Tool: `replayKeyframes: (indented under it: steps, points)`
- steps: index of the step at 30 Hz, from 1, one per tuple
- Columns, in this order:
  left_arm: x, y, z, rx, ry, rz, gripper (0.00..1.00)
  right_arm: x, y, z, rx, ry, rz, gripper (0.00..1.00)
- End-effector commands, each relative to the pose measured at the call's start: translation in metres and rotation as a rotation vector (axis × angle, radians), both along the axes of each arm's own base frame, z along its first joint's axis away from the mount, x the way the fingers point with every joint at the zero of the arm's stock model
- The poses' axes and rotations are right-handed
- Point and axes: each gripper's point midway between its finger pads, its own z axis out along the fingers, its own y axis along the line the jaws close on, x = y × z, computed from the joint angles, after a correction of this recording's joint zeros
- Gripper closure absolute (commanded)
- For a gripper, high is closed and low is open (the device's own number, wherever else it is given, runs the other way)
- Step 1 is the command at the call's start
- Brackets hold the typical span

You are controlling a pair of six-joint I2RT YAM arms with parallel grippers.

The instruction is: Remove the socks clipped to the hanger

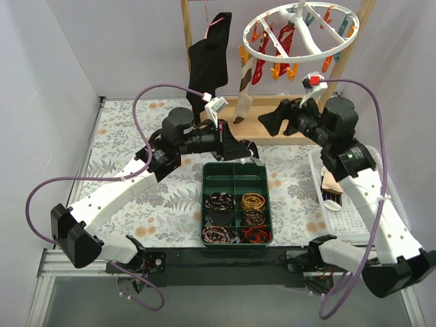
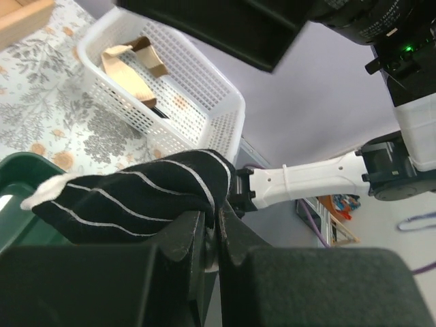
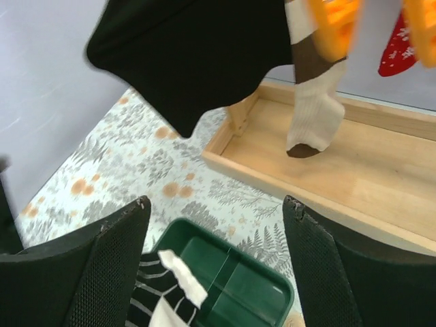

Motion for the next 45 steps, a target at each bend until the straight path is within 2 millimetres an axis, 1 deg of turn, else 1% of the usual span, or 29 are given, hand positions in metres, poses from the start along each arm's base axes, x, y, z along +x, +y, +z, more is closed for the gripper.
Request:
replayKeyframes:
  steps: [1,2,3,4,5,6,8,9,13,15,20,23,27,29,30,31,33,34,35,37,38,39,40,41,42,43,44,45]
  points:
    - [-0.029,0.007,0.014,-0.026,-0.004,-0.109,1.0,-0.051,0.011,0.008,-0.039,-0.107,0.213,0.17]
    - [-0.032,0.007,0.015,-0.029,-0.005,-0.124,1.0,-0.058,0.013,-0.003,-0.052,-0.101,0.255,0.16]
    - [-0.039,0.007,0.016,-0.032,-0.003,-0.161,1.0,-0.077,0.019,-0.001,-0.045,-0.123,0.346,0.16]
    - [-0.041,0.008,0.016,-0.031,0.002,-0.173,1.0,-0.086,0.023,-0.009,-0.047,-0.117,0.394,0.16]
    - [-0.043,0.008,0.015,-0.031,0.008,-0.182,1.0,-0.099,0.029,-0.022,-0.045,-0.102,0.476,0.16]
    - [-0.045,0.008,0.014,-0.027,0.017,-0.191,1.0,-0.108,0.03,-0.027,-0.04,-0.105,0.514,0.16]
    - [-0.049,0.01,0.014,-0.026,0.03,-0.208,1.0,-0.12,0.032,-0.038,-0.03,-0.09,0.571,0.16]
    - [-0.051,0.012,0.014,-0.028,0.032,-0.212,1.0,-0.125,0.034,-0.05,-0.021,-0.072,0.592,0.16]
    - [-0.06,0.014,0.013,-0.03,0.044,-0.253,1.0,-0.138,0.04,-0.064,0.012,-0.074,0.64,0.17]
    - [-0.064,0.014,0.01,-0.027,0.048,-0.275,1.0,-0.147,0.045,-0.065,0.027,-0.075,0.678,0.18]
    - [-0.065,0.013,0.004,-0.017,0.058,-0.293,1.0,-0.158,0.055,-0.074,0.046,-0.062,0.754,0.19]
    - [-0.067,0.013,0.002,-0.014,0.061,-0.31,1.0,-0.165,0.063,-0.071,0.066,-0.073,0.807,0.19]
    - [-0.076,0.015,0.001,-0.017,0.056,-0.367,1.0,-0.159,0.072,-0.073,0.062,-0.088,0.784,0.21]
    - [-0.079,0.017,0.002,-0.02,0.048,-0.382,1.0,-0.157,0.075,-0.073,0.061,-0.088,0.781,0.28]
    - [-0.081,0.018,0.002,-0.021,0.044,-0.387,1.0,-0.152,0.077,-0.077,0.056,-0.078,0.759,0.32]
    - [-0.082,0.019,0.002,-0.021,0.042,-0.393,1.0,-0.148,0.077,-0.078,0.053,-0.072,0.746,0.4]
    - [-0.084,0.021,0.002,-0.022,0.037,-0.395,1.0,-0.14,0.078,-0.082,0.044,-0.064,0.705,0.49]
    - [-0.084,0.021,0.002,-0.022,0.036,-0.392,1.0,-0.137,0.077,-0.084,0.041,-0.056,0.688,0.64]
    - [-0.084,0.021,0.001,-0.021,0.037,-0.392,1.0,-0.129,0.076,-0.085,0.037,-0.052,0.642,0.73]
    - [-0.084,0.021,-0.003,-0.015,0.044,-0.394,1.0,-0.122,0.073,-0.09,0.032,-0.036,0.591,0.91]
    - [-0.083,0.021,-0.004,-0.012,0.046,-0.386,0.96,-0.112,0.069,-0.092,0.022,-0.027,0.525,0.96]
    - [-0.082,0.021,-0.006,-0.006,0.05,-0.38,0.83,-0.107,0.066,-0.096,0.015,-0.011,0.491,0.99]
    - [-0.081,0.021,-0.006,-0.003,0.046,-0.37,0.75,-0.104,0.063,-0.101,0.002,0.014,0.461,0.99]
    - [-0.077,0.021,-0.007,0.003,0.035,-0.348,0.69,-0.096,0.059,-0.105,-0.01,0.026,0.409,0.99]
    - [-0.076,0.021,-0.009,0.012,0.039,-0.334,0.59,-0.093,0.057,-0.105,-0.013,0.028,0.384,0.99]
    - [-0.073,0.022,-0.005,0.014,0.024,-0.31,0.57,-0.091,0.054,-0.111,-0.022,0.055,0.358,0.99]
    - [-0.07,0.023,-0.005,0.02,0.016,-0.285,0.54,-0.084,0.047,-0.117,-0.039,0.077,0.292,0.99]
    - [-0.061,0.023,-0.008,0.043,0.01,-0.227,0.5,-0.079,0.041,-0.121,-0.05,0.096,0.249,0.99]
